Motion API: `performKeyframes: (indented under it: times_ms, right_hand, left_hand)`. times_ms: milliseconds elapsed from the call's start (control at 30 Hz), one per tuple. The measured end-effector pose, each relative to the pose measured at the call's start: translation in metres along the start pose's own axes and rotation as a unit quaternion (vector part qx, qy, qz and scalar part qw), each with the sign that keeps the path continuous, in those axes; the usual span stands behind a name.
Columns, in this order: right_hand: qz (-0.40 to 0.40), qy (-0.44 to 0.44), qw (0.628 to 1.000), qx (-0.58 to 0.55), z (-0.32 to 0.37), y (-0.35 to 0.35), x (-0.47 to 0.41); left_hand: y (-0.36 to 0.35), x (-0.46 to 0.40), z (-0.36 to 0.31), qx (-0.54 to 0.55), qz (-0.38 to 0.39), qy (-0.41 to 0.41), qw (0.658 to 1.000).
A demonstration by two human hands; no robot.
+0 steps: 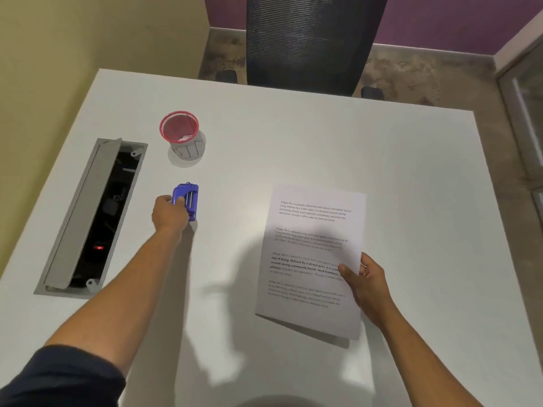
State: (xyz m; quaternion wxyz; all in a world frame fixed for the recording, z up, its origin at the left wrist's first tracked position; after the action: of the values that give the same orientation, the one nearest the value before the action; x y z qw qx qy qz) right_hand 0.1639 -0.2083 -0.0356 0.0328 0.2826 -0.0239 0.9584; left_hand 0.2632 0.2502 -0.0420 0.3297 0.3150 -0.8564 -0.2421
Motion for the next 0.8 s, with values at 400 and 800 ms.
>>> performKeyframes:
  times_ms: [400,800]
  right_hand:
    - [-0.016,0.016,1.000,0.020,0.010,0.017,0.024]
    - [-0.042,0.009,0.998,0.049,0.003,0.056,0.045]
  left_hand:
    - [-0.010,0.012,0.011,0.044,0.056,0.025,0.997]
    - [-0.061,0.122,0.021,0.030,0.178,-0.020,0.983]
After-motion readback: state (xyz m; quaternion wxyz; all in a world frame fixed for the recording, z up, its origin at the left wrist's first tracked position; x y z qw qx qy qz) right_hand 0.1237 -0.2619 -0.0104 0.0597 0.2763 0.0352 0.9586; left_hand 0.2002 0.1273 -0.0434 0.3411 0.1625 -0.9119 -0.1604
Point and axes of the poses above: each hand's wrist, its own x-axis away from the middle knuckle, its own y-axis out of the back of the hand, z = x × y, the point moved 7 cm from there along -x, towards the middle knuckle
